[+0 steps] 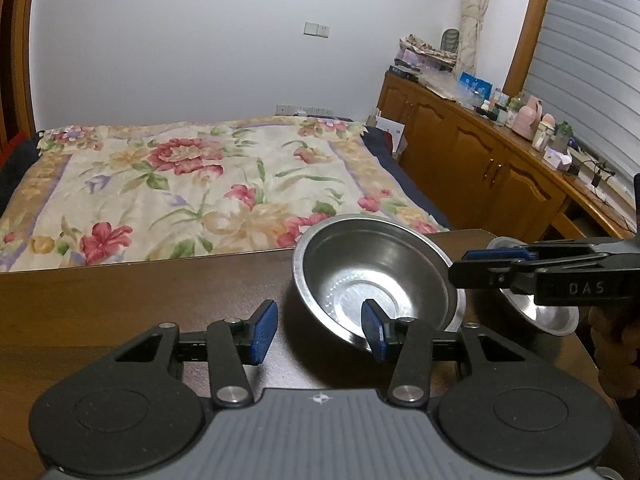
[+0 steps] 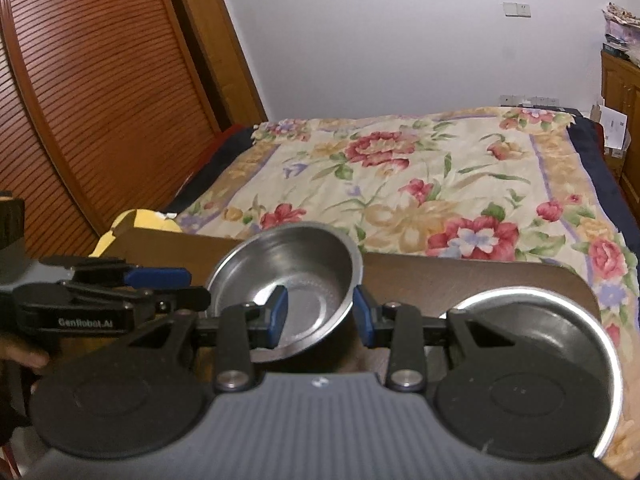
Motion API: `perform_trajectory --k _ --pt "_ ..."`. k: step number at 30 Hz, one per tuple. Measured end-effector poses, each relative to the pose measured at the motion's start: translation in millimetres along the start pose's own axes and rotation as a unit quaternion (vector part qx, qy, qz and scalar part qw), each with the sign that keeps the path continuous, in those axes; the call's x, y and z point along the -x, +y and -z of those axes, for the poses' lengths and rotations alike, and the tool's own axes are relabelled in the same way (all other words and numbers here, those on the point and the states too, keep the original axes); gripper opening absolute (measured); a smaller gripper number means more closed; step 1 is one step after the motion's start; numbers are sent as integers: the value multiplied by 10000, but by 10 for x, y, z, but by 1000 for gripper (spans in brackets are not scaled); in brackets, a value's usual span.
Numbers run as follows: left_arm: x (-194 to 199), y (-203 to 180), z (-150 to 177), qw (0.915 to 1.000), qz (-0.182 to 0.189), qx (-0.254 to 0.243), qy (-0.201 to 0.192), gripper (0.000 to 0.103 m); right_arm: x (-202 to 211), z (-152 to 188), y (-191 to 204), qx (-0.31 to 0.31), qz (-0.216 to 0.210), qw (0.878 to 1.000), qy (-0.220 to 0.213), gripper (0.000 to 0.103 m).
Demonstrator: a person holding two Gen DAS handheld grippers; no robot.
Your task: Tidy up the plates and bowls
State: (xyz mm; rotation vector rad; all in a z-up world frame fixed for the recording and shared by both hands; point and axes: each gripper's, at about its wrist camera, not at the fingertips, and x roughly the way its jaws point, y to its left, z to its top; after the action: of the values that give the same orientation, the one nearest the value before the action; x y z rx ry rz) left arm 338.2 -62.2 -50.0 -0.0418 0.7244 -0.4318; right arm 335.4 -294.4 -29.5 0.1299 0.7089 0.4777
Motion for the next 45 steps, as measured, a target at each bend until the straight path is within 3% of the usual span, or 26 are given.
perform_trajectory --k 5,13,19,21,34,45 --pt "-48 -14 14 10000 42 -12 77 39 -51 24 3 12 -11 9999 103 37" --pt "-121 4 20 9999 48 48 153 36 -101 39 -1 -69 -43 9998 188 36" --pt "-115 31 17 9996 -4 162 213 28 -164 32 10 -140 -53 9995 260 31" --pt "-57 25 17 9995 -17 203 250 27 -148 53 -5 -271 -56 9992 281 23" --pt "350 -128 26 9998 148 54 -94 27 258 77 86 -415 -245 9988 -83 21" --pt "799 -338 131 9988 298 -178 -342 28 640 173 277 -191 -51 9991 -375 21"
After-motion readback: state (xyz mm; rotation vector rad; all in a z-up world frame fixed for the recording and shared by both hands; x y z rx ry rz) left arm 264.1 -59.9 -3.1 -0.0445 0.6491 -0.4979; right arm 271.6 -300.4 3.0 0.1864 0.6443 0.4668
